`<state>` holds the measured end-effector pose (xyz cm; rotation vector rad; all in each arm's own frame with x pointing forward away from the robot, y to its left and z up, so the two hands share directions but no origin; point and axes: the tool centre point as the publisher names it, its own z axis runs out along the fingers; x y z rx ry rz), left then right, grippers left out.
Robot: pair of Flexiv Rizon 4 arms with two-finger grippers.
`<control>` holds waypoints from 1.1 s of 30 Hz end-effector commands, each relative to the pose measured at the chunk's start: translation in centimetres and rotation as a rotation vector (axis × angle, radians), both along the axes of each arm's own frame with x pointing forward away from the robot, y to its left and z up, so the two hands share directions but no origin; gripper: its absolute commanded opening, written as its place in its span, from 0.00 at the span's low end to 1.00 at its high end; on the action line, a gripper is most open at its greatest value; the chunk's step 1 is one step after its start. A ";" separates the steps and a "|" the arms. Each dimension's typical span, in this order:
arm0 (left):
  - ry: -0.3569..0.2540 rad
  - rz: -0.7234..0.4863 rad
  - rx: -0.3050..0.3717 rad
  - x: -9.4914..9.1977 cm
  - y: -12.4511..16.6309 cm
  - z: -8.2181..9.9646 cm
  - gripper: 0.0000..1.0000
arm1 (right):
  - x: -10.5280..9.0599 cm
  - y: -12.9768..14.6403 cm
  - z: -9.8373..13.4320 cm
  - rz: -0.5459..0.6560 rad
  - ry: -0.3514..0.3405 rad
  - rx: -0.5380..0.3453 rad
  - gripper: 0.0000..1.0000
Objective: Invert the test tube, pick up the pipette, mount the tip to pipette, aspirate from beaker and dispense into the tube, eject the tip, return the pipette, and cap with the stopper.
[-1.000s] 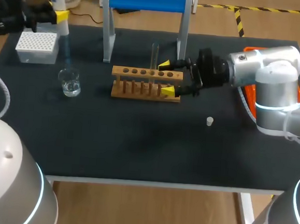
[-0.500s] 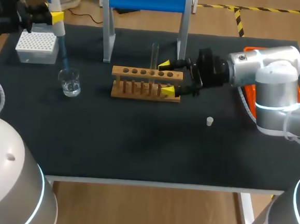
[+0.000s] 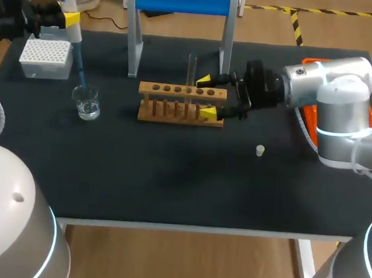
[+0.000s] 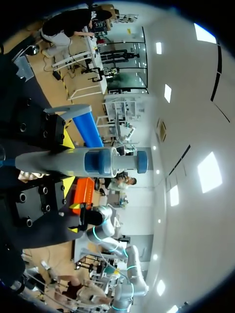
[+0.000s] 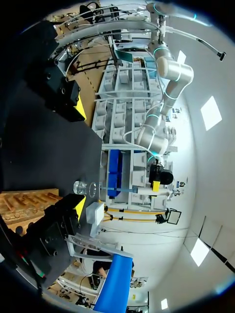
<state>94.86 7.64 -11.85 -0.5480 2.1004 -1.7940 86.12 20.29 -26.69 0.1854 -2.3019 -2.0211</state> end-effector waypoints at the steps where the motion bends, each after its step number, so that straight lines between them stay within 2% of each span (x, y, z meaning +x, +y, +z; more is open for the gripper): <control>1: -0.001 0.000 -0.001 0.1 0.0 0.0 0.00 | 0.0 -0.1 0.0 0.002 0.000 -0.001 1.00; 16: -0.001 0.000 -0.001 0.1 0.0 0.0 0.00 | 0.0 -0.1 0.0 0.002 0.000 -0.001 1.00; 23: -0.001 0.000 -0.001 0.1 0.0 0.0 0.00 | -2.2 2.2 1.2 -0.051 -0.046 -0.066 1.00; 33: -0.001 0.000 -0.001 0.1 0.0 0.0 0.00 | -5.5 6.4 2.7 -0.152 -0.012 -0.093 1.00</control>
